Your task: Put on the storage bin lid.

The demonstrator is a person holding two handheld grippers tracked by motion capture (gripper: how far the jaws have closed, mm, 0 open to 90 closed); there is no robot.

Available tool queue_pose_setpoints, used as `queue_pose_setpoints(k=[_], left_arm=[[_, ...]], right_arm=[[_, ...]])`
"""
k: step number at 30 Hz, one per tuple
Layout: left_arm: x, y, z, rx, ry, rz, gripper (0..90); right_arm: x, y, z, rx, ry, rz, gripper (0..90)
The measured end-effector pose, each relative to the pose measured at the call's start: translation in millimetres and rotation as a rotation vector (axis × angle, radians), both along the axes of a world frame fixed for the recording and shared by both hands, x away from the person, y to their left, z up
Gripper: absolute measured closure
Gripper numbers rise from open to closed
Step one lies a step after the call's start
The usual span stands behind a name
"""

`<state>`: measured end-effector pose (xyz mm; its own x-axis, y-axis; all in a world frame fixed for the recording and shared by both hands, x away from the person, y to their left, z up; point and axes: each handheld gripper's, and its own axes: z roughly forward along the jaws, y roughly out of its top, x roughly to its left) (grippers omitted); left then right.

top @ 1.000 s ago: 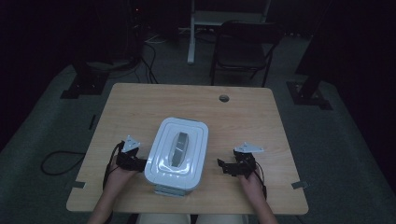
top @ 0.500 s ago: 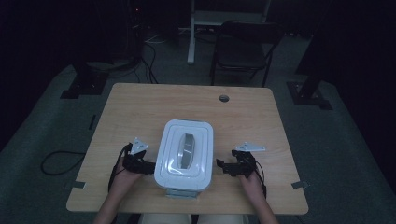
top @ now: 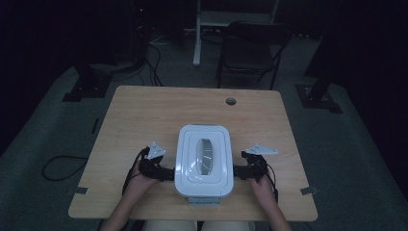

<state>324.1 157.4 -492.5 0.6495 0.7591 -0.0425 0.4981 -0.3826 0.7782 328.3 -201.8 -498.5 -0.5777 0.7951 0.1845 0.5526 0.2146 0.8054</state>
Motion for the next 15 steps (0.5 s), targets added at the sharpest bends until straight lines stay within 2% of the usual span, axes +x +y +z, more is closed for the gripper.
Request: queue_pose_setpoints(k=[7,15], left_arm=[[3.7,-16.0,-0.4,0.013,-0.003,-0.034,0.8],[12.7,-27.4,-5.0,-0.008,0.012,-0.049,0.9]], right_arm=[[0.0,-13.6,-0.8,-0.007,-0.004,-0.035,14.8],[-2.0,-26.4,-2.4,0.008,-0.001,-0.062,14.8]])
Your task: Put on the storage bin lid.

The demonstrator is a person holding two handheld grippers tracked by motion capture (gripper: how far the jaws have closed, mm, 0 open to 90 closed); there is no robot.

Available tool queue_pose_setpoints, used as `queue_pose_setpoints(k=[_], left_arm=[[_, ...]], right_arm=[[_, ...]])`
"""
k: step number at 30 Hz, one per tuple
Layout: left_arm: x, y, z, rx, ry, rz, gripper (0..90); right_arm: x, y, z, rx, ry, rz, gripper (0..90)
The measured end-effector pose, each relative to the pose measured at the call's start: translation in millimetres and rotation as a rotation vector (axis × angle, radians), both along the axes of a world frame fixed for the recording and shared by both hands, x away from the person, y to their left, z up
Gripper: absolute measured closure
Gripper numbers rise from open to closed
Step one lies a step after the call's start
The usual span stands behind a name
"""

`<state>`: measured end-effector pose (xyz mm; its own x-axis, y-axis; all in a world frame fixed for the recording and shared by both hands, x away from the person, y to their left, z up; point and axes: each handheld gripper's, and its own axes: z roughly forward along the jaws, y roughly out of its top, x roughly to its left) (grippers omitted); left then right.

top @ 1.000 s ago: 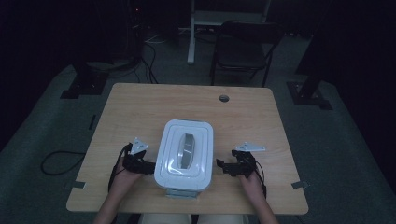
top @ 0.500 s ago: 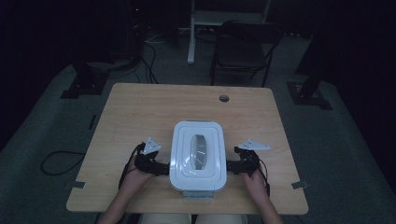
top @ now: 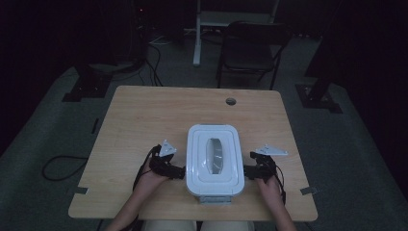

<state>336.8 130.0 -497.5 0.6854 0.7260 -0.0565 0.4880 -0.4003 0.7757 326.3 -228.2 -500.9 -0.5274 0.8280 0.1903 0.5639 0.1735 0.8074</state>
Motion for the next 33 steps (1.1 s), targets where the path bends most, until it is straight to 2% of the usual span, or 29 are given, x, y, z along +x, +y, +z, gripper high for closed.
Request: queue_pose_setpoints(k=[5,9,15,20,28,33], left_arm=[[4.2,-9.2,-0.2,-0.001,0.009,-0.011,0.9],[7.1,-18.1,1.7,0.021,0.005,-0.037,0.9],[11.4,-28.8,2.3,0.026,0.005,-0.053,0.9],[15.2,-33.3,0.5,0.005,0.022,-0.047,0.9],[15.9,-37.3,4.1,0.034,0.001,-0.056,0.9],[15.5,-34.5,7.7,0.008,-0.005,-0.062,0.9]], right_arm=[[0.0,-6.6,0.7,-0.009,-0.005,-0.02,14.8],[0.1,-14.1,0.7,-0.009,-0.003,-0.039,15.0],[-0.5,-24.8,0.0,-0.004,0.001,-0.058,14.9],[-2.7,-30.5,-1.9,0.001,0.007,-0.071,14.9],[-1.2,-33.6,-2.1,-0.007,0.01,-0.081,15.0],[1.0,-32.4,-1.4,-0.018,0.008,-0.085,14.9]])
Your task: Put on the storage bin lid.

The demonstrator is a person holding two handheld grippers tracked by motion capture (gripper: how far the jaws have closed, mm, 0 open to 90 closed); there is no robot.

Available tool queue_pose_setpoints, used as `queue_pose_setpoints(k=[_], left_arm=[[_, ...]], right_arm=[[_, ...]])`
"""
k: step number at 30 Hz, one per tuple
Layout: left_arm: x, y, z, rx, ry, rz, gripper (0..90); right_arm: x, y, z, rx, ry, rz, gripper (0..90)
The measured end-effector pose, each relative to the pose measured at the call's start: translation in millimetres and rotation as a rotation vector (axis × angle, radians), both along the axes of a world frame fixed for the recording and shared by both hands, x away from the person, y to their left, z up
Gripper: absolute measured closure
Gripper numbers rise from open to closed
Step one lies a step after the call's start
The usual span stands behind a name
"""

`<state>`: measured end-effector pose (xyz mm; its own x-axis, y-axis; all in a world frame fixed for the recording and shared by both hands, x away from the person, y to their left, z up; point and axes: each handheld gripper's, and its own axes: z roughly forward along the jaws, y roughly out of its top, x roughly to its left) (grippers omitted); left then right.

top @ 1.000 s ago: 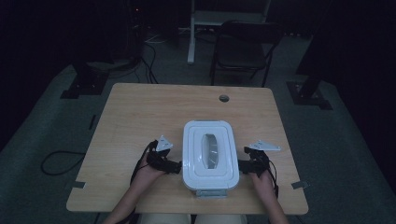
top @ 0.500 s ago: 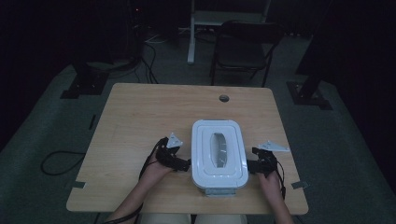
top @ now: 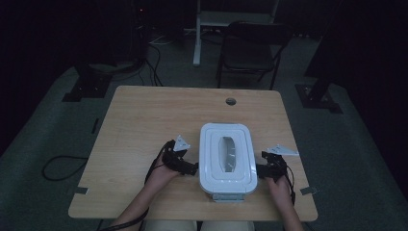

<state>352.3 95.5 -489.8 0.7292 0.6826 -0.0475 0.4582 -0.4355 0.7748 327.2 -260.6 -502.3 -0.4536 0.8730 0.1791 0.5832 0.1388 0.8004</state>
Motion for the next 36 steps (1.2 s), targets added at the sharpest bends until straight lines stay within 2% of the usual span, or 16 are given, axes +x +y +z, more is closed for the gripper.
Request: queue_pose_setpoints(k=[3,4,7,8,14,18,19,23,26,27,36], left_arm=[[0.2,0.6,0.9,-0.004,-0.009,-0.007,0.8],[-0.1,1.1,0.6,-0.011,-0.022,0.004,0.8],[0.1,2.3,0.8,-0.014,-0.025,0.003,0.8],[0.0,3.2,1.0,-0.025,-0.027,-0.009,0.8],[-2.3,8.0,1.7,-0.023,-0.043,-0.036,0.9],[-1.9,15.0,1.6,-0.034,-0.048,-0.027,0.9],[-1.3,20.0,1.3,-0.04,-0.043,-0.004,0.9],[-1.3,29.0,2.0,-0.058,-0.036,0.024,0.9],[-2.4,33.0,1.9,-0.056,-0.03,0.027,0.9],[-3.7,35.4,1.7,-0.037,-0.041,0.023,0.9],[-8.4,54.3,-1.2,-0.006,-0.049,0.049,0.9]], right_arm=[[-0.7,-0.7,-1.1,0.003,-0.009,0.003,14.1],[-0.5,-1.3,-1.7,0.005,-0.01,0.003,13.4],[-0.6,-2.9,-3.7,0.016,-0.016,-0.003,13.4],[-0.6,-2.9,-3.7,0.016,-0.016,-0.003,13.4],[-1.3,-7.8,-2.9,0.027,-0.029,-0.026,13.4],[-2.4,-10.2,-1.7,0.045,-0.039,-0.034,13.4],[-2.6,-10.8,-1.6,0.046,-0.037,-0.032,13.4],[-3.7,-12.6,-2.0,0.029,-0.038,-0.045,13.5],[-4.9,-14.5,-2.3,0.029,-0.038,-0.055,13.5],[-5.1,-15.4,-2.3,0.029,-0.04,-0.056,13.5],[-14.6,-24.6,-0.7,-0.022,-0.067,-0.122,13.4]])
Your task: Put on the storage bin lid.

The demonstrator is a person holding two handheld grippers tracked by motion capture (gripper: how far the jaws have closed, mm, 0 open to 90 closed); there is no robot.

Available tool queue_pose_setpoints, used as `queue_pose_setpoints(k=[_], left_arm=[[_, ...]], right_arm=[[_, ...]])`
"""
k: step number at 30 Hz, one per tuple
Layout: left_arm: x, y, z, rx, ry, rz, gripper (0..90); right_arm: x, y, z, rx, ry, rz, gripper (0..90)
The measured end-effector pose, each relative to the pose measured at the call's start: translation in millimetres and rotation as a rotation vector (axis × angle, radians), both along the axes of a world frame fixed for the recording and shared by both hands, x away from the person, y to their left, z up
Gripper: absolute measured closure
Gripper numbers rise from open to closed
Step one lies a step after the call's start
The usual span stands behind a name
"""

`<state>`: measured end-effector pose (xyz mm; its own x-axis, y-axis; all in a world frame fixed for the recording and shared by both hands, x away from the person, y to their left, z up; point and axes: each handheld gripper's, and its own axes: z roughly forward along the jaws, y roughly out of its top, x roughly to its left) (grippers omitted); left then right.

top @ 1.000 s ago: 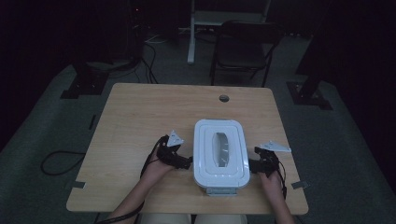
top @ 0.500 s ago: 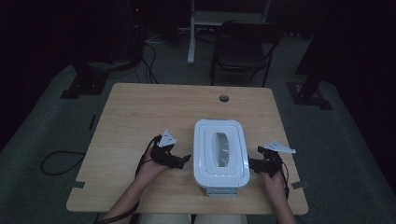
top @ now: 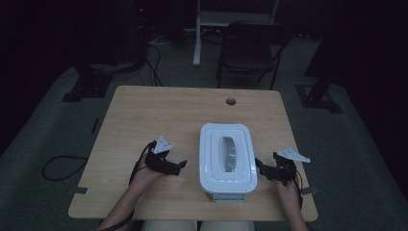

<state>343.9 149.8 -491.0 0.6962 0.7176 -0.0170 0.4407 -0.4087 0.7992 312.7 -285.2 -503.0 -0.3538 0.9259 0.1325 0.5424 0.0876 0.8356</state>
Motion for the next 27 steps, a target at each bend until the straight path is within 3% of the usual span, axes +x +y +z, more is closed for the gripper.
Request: queue_pose_setpoints(k=[7,14,20,27], left_arm=[[-3.1,16.3,-1.0,0.011,-0.028,0.035,0.9],[-6.2,29.5,-3.4,0.032,-0.011,0.091,0.9],[-7.6,41.1,-5.1,0.033,0.013,0.142,0.8],[-11.0,58.4,-5.5,0.037,0.017,0.191,0.8]], right_arm=[[-5.9,-10.2,-2.3,-0.011,0.002,-0.04,13.4],[-11.0,-20.3,-5.6,-0.052,0.006,-0.079,13.3],[-16.3,-33.1,-9.8,-0.044,0.027,-0.122,13.4],[-21.4,-42.7,-15.0,-0.096,0.047,-0.179,13.8]])
